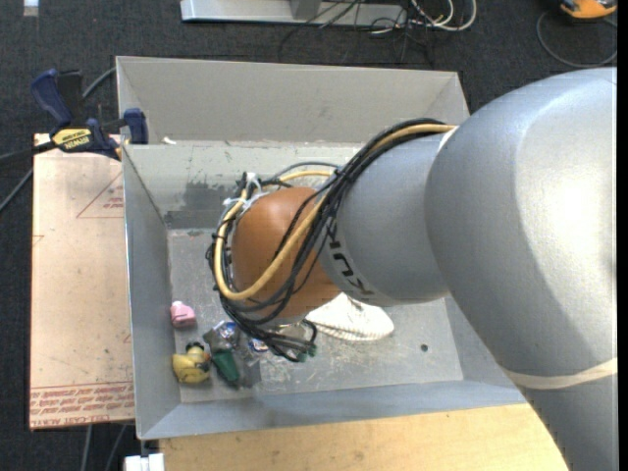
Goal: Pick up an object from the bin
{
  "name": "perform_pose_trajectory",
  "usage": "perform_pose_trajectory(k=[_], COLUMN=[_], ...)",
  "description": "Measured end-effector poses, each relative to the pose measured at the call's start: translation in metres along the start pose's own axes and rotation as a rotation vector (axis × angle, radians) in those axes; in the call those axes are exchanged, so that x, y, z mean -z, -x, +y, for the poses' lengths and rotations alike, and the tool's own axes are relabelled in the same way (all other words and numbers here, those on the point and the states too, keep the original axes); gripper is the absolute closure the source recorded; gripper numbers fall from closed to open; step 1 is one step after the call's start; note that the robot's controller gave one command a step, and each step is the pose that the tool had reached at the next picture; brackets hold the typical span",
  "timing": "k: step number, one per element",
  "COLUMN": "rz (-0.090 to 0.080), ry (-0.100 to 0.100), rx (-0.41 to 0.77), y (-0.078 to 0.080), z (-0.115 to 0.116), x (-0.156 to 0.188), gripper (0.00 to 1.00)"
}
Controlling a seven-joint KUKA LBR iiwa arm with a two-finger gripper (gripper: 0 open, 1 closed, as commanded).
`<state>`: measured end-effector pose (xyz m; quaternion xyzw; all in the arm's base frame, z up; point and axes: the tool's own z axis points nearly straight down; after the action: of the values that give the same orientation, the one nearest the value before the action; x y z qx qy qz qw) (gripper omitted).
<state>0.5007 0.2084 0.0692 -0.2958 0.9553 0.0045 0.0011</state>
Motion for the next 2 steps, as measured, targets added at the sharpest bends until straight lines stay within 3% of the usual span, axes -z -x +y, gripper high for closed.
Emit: perform_pose_trajectory(k=[2], rz=[0.000], ry=[0.000], rx=[-0.001], y=[0.0000], z=[-0.0001], x=[0.0000], gripper=[1.00])
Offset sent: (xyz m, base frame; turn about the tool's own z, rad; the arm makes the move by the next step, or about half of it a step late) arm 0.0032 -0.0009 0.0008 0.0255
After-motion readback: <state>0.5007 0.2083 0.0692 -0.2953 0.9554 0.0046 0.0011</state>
